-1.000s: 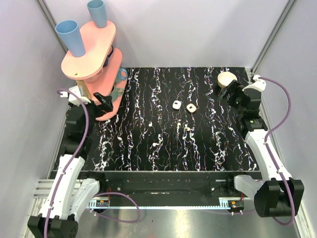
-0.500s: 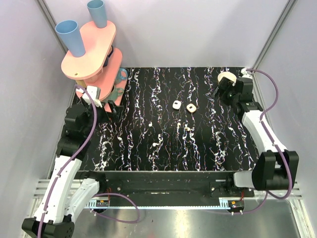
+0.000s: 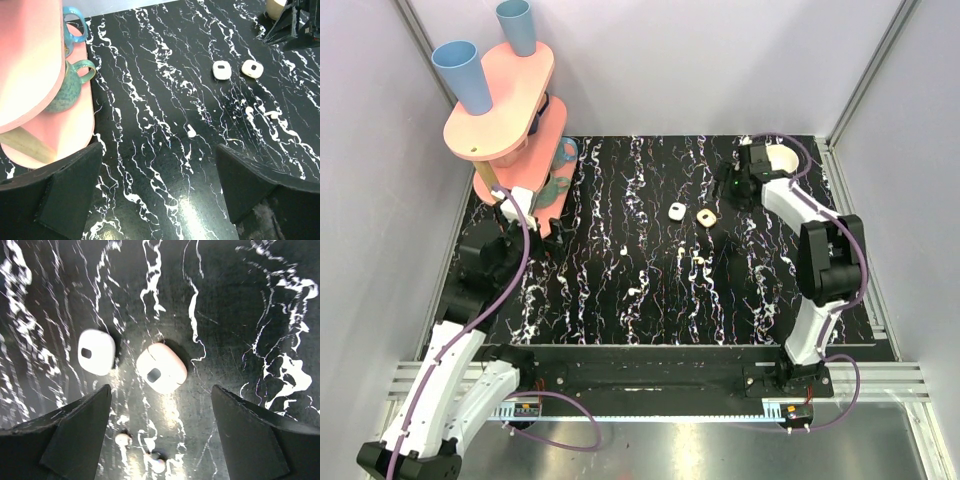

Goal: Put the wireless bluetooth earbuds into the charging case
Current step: Pick up the charging case from the center of the board.

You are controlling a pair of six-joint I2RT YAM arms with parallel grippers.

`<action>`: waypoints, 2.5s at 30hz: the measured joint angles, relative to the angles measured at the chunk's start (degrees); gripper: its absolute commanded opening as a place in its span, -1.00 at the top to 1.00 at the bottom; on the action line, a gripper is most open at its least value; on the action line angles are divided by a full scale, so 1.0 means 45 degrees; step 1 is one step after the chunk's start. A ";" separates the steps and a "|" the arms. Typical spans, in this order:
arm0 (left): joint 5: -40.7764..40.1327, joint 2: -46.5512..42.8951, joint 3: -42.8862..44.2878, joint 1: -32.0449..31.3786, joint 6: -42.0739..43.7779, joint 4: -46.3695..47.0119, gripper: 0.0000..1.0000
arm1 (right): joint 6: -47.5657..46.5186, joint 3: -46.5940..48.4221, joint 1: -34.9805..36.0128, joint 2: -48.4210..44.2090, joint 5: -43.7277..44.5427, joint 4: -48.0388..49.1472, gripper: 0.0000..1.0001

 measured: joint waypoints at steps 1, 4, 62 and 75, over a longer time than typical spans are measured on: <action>-0.0092 -0.0063 -0.0068 -0.0034 0.0049 -0.0024 -0.98 | -0.0291 0.0185 0.0165 0.0335 -0.0029 -0.0107 -0.78; -0.0272 -0.0136 -0.0121 -0.0102 0.0146 -0.0146 -0.98 | -0.1297 0.0427 0.0311 0.0928 -0.0189 -0.0529 -0.85; -0.0447 0.0257 -0.0121 -0.0131 0.0330 -0.0384 -0.98 | -0.8791 0.1739 0.1617 0.3356 0.0534 -0.0801 0.06; -0.0350 0.0418 -0.0121 -0.0126 0.0340 -0.0481 -0.98 | -0.8655 0.1433 0.1617 0.3206 0.0549 -0.0539 -0.19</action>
